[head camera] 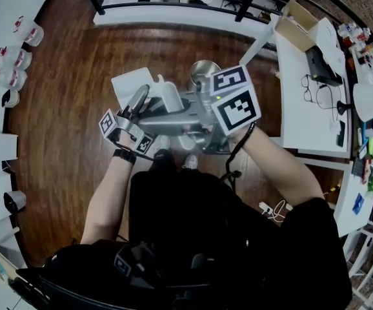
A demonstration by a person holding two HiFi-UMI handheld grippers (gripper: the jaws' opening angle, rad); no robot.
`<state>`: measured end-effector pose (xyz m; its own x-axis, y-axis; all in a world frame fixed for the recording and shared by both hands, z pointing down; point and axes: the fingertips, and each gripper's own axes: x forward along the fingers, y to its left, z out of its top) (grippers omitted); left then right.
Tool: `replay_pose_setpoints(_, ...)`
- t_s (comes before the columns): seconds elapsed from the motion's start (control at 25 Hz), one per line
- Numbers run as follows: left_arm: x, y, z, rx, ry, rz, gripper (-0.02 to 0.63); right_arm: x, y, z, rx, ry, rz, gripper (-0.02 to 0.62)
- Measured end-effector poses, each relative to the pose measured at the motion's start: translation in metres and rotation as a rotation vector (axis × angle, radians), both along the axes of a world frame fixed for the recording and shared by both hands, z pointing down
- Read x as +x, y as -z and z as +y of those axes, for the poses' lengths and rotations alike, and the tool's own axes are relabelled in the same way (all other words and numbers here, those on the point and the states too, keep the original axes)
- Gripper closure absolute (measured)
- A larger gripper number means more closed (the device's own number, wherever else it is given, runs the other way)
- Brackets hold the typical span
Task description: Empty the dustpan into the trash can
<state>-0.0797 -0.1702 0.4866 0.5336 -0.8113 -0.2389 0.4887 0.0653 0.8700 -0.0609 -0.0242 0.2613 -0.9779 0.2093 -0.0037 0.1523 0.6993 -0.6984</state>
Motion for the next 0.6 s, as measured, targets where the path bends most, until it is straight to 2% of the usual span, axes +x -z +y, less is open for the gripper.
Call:
replay_pose_setpoints(0.28,0.009,0.013,0.026,0.073,-0.017,-0.014,0.391,0.016,0.008,0.024,0.011,0.022,-0.018,0.588)
replay_pose_setpoints(0.52,0.017,0.016,0.035,0.065,-0.019,-0.044,0.391,0.025,0.008,0.029,0.017,0.009,-0.03,0.588)
replay_pose_setpoints(0.6,0.02,0.021,0.042,0.093,-0.048,-0.076,0.424,0.026,0.008,0.026,0.011,-0.013,-0.042,0.588)
